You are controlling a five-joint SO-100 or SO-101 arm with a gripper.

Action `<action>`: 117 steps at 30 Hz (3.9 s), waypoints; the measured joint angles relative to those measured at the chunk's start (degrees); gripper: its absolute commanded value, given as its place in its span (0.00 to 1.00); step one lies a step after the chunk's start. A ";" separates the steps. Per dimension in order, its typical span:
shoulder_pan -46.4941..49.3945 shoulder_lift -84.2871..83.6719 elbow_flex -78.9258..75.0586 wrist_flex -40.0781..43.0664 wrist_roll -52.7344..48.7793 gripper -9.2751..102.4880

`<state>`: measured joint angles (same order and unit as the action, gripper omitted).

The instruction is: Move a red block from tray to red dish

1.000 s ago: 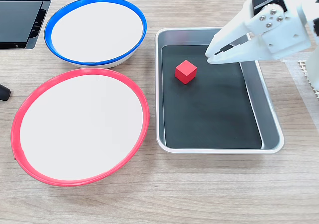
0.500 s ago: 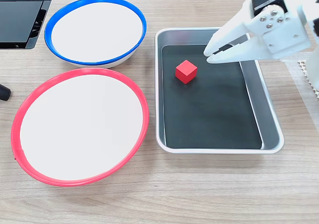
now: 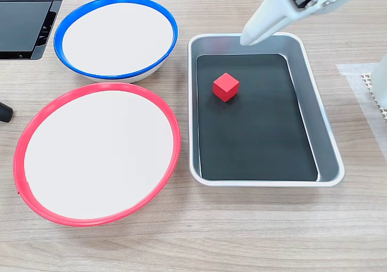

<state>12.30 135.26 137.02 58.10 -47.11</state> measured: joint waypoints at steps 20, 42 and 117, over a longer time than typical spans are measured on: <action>0.88 -30.67 -7.91 -5.10 -10.99 0.21; -11.25 -28.65 -30.76 15.38 7.12 0.08; -10.02 53.88 36.21 -2.81 51.50 0.08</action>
<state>2.29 189.14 173.23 55.28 4.39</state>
